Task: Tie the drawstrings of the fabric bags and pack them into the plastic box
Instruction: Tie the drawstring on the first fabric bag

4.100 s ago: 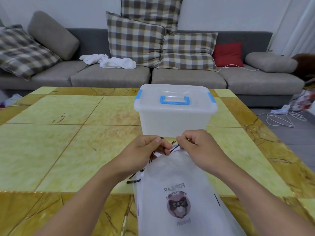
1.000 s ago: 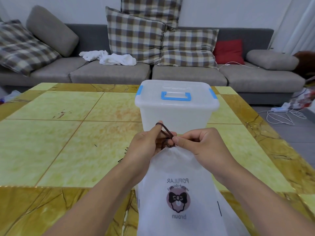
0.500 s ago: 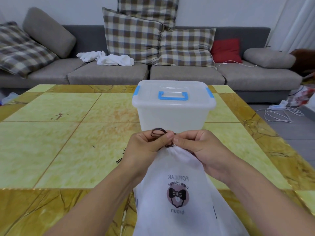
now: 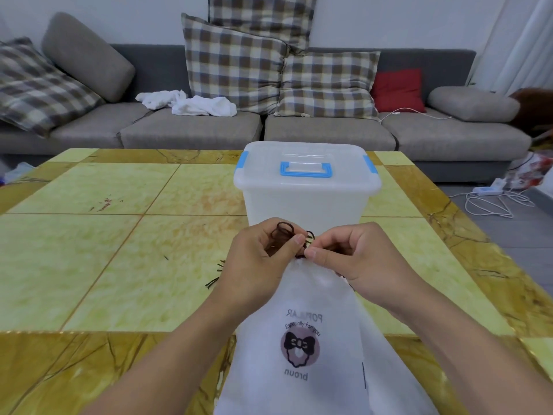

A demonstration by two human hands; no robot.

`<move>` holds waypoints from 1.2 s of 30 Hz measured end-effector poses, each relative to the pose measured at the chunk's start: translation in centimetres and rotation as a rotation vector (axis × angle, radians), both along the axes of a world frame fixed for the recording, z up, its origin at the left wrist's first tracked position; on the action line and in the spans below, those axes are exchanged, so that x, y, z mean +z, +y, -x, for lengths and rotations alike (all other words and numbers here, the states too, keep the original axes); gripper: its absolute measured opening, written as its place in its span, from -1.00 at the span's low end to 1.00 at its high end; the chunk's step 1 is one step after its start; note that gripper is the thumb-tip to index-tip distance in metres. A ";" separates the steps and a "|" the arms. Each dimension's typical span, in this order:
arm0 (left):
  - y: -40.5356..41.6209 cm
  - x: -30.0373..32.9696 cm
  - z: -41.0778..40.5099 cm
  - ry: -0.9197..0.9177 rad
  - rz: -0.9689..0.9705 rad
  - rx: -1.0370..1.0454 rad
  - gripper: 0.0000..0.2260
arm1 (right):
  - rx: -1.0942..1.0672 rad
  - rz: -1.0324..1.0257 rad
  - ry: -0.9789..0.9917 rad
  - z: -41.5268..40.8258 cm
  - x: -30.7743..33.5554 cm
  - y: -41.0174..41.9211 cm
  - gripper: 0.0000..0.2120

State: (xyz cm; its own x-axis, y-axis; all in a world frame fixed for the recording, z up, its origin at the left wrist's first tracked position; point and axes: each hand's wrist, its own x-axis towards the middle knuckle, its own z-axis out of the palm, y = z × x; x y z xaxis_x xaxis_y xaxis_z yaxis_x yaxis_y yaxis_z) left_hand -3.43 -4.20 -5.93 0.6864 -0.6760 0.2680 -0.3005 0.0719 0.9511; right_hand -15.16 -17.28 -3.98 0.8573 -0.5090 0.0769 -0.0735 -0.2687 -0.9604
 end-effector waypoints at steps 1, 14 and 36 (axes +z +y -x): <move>0.0 0.0 0.0 -0.004 0.006 -0.001 -0.94 | -0.012 0.019 -0.015 0.0 -0.1 0.2 -0.95; 0.0 0.1 -0.5 0.077 0.083 0.007 -0.86 | -0.022 -0.009 -0.122 0.5 0.9 -0.2 -0.83; -0.2 0.5 0.1 0.314 0.128 0.131 -0.98 | -0.101 0.072 -0.117 0.5 1.1 0.8 -0.90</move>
State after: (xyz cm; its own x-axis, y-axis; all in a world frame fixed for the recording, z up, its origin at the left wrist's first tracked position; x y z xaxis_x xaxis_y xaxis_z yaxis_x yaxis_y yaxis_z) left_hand -3.56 -4.40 -5.39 0.8272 -0.5515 0.1071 -0.0095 0.1769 0.9842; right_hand -15.69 -16.48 -2.84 0.7848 -0.5821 0.2128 0.0077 -0.3342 -0.9425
